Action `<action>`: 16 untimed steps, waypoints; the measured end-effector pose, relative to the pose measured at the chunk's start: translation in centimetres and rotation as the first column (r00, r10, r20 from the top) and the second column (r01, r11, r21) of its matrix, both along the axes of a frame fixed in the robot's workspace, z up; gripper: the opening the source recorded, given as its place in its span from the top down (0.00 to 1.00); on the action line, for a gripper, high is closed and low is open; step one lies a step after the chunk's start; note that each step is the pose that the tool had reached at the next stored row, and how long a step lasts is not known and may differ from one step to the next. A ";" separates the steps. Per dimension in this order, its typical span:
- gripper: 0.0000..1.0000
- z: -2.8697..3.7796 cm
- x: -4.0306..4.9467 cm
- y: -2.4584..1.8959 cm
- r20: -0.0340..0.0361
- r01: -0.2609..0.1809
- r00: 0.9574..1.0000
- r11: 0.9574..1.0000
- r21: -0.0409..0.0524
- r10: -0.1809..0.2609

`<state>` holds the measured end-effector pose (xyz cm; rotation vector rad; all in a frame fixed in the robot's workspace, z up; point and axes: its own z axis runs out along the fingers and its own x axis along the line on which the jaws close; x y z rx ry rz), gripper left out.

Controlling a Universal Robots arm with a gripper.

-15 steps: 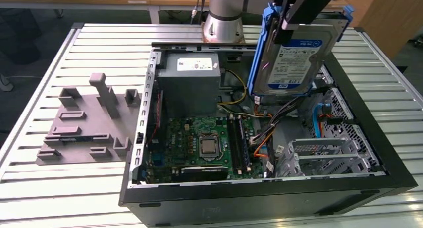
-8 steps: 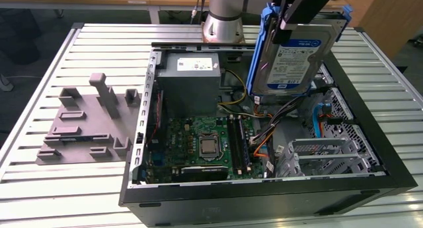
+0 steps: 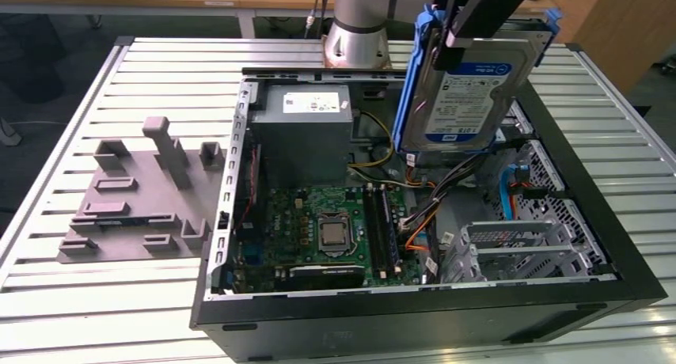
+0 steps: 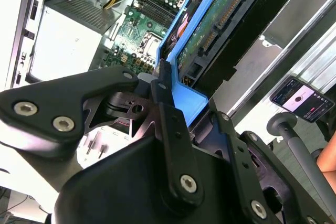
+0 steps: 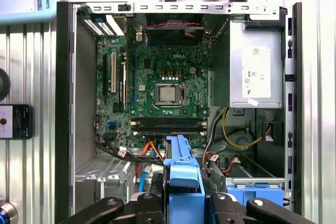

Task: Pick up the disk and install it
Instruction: 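Insert the disk into the insertion slot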

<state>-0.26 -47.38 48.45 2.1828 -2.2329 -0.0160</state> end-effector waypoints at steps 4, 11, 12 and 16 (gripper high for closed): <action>0.64 0.00 -0.08 0.00 0.000 0.000 1.000 1.000 0.000 0.000; 0.64 0.00 -0.22 0.00 0.000 0.000 1.000 1.000 0.000 0.000; 0.64 0.00 -0.24 0.00 0.000 0.000 1.000 1.000 0.000 0.000; 0.64 0.00 -0.32 0.00 0.000 0.000 1.000 1.000 0.000 0.000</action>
